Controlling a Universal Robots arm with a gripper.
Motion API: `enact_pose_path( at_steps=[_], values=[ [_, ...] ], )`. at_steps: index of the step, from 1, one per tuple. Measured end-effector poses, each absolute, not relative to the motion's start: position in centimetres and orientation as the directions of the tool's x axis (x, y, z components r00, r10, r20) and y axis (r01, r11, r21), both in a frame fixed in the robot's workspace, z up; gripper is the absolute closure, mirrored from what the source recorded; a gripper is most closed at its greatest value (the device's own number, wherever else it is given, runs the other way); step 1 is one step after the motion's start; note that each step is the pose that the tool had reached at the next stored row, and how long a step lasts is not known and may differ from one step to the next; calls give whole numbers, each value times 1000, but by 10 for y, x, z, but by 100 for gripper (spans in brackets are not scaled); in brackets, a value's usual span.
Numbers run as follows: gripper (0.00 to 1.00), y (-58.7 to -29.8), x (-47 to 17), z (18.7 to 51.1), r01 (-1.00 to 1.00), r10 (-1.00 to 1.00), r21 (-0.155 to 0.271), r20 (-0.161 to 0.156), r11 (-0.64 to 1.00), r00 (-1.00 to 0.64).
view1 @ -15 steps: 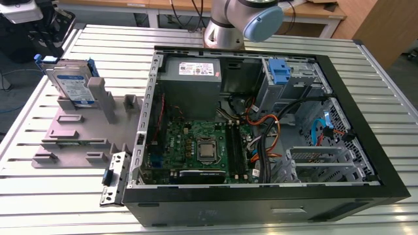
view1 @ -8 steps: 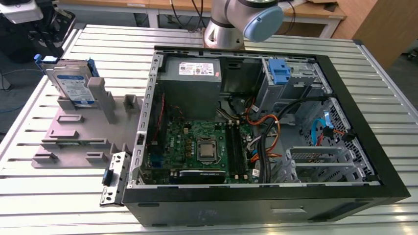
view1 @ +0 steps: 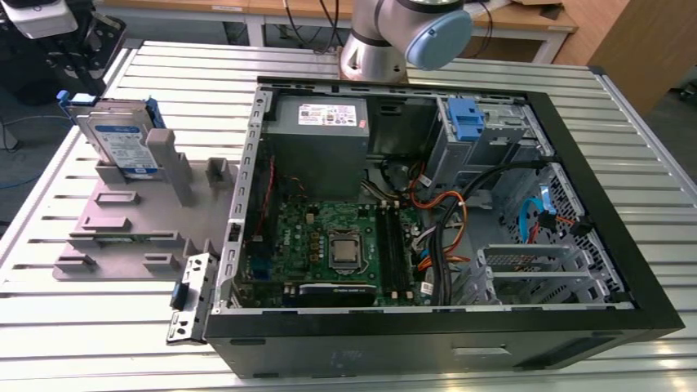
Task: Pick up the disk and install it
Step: 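Pick up the disk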
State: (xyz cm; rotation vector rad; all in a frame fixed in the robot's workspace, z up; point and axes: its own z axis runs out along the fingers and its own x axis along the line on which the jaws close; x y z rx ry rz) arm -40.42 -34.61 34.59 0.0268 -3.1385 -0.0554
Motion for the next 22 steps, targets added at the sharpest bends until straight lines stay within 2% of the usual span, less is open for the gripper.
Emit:
enact_pose_path(
  at_steps=[22],
  values=[
    [89,-346,-404,346,-34,-35,35,2,999,-999]
  ],
)
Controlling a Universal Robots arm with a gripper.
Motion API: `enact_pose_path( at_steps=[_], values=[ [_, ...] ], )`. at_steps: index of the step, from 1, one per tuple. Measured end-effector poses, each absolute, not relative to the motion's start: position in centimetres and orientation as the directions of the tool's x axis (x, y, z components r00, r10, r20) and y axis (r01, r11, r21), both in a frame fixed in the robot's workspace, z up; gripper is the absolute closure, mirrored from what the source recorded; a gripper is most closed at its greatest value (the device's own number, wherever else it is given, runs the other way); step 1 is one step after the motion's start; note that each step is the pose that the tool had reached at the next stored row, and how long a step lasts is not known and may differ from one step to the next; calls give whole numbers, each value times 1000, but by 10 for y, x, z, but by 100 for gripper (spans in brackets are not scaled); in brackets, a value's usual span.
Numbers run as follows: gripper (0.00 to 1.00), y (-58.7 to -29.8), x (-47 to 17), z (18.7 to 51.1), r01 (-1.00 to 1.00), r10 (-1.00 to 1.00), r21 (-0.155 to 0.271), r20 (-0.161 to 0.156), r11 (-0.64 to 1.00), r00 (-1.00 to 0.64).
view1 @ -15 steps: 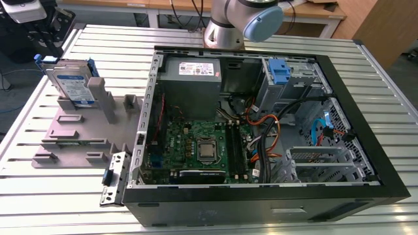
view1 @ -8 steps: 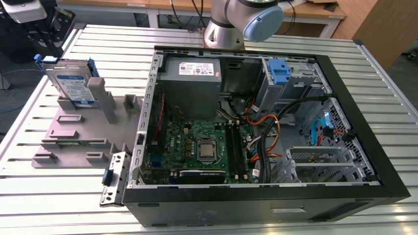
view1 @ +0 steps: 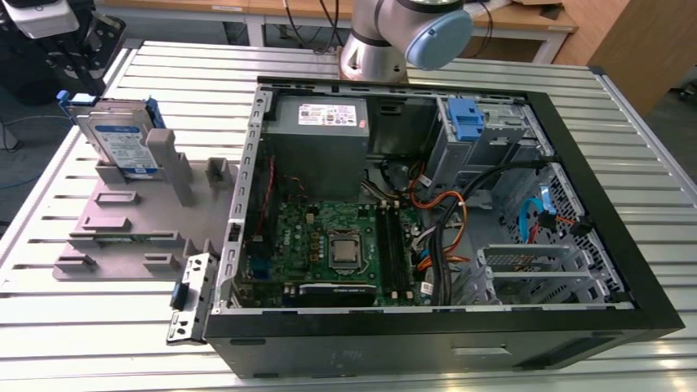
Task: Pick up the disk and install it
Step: 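Pick up the disk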
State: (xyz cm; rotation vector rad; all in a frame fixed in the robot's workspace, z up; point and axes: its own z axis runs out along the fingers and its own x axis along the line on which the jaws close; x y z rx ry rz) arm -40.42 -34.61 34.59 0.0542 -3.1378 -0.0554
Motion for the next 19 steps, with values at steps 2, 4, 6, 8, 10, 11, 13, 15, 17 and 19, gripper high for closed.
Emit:
enact_pose_path(
  at_steps=[2,4,6,8,10,11,13,15,17,19],
  values=[
    [89,-346,-404,346,-42,-42,35,2,998,-999],
    [89,-346,-404,346,-43,-43,35,2,998,-999],
    [89,-346,-404,346,-43,-43,35,2,998,-999],
    [89,-346,-404,346,-46,-46,35,2,998,-999],
    [89,-346,-404,346,-60,-60,35,2,998,-998],
    [89,-346,-404,346,-71,-71,35,2,997,-997],
    [89,-346,-404,346,-96,-96,35,2,995,-995],
    [89,-346,-404,346,-122,-122,35,2,992,-993],
    [89,-346,-404,346,-150,-150,35,2,988,-989],
    [89,-346,-404,346,-180,-180,35,2,983,-984]
  ],
)
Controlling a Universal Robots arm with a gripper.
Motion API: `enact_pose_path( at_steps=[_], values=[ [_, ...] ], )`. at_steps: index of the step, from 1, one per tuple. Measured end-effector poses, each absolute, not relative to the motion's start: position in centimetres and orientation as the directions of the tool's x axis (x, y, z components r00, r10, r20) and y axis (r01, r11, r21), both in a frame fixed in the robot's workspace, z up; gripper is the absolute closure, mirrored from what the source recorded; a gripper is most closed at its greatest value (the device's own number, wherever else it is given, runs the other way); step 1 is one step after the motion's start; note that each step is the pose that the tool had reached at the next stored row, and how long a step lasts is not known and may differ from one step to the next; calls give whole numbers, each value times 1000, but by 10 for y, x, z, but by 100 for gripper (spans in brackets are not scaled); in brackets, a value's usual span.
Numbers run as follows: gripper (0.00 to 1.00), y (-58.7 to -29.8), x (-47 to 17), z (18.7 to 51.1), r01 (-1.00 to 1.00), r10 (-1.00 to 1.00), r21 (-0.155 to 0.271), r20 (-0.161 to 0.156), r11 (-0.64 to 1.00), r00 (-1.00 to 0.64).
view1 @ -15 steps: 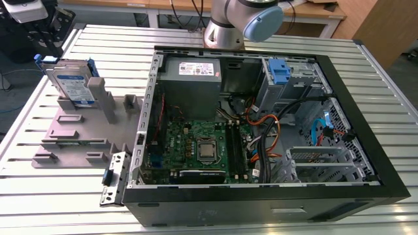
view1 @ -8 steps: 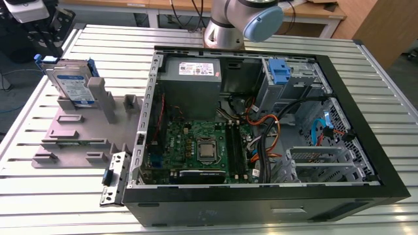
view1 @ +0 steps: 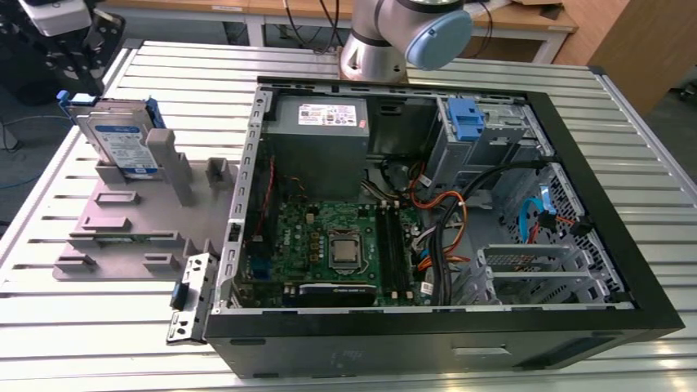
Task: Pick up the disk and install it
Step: 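Pick up the disk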
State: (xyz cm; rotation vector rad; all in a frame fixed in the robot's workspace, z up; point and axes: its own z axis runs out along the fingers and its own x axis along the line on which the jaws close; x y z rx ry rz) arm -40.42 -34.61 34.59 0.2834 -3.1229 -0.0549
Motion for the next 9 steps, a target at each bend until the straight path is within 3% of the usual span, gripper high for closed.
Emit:
enact_pose_path(
  at_steps=[9],
  values=[
    [89,-346,-404,346,-313,-314,35,2,949,-950]
  ],
)
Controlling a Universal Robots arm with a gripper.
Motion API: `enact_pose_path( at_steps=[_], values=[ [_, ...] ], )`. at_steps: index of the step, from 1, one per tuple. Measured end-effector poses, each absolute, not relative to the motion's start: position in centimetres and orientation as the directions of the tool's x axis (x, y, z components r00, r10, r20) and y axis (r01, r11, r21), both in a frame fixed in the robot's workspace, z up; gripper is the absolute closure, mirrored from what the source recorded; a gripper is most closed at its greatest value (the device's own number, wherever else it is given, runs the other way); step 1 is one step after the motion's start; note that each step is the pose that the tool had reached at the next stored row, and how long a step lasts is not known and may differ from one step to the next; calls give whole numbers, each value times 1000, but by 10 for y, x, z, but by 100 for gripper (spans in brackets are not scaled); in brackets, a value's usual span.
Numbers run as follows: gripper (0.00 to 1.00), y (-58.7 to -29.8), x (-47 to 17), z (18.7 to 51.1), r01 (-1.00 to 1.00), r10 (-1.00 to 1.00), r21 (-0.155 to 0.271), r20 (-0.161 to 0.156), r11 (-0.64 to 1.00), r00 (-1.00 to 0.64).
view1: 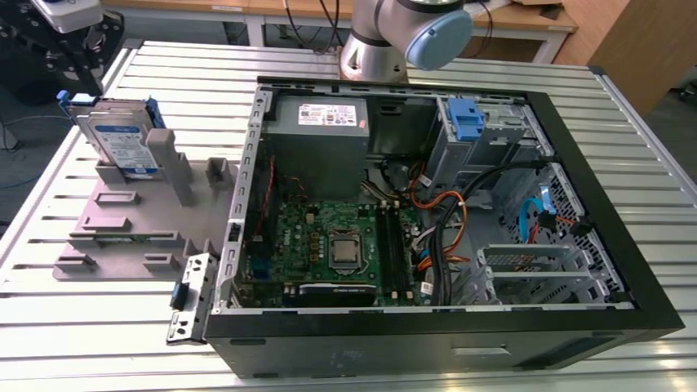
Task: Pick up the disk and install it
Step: 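Pick up the disk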
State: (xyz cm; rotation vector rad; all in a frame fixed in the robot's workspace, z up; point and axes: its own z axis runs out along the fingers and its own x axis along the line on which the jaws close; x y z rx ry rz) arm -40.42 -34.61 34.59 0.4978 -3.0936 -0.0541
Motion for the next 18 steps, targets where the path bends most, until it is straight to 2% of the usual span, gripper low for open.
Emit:
enact_pose_path(
  at_steps=[6,18],
  values=[
    [89,-346,-404,346,-396,-396,35,2,917,-918],
    [89,-346,-404,346,-404,-405,35,2,914,-914]
  ],
)
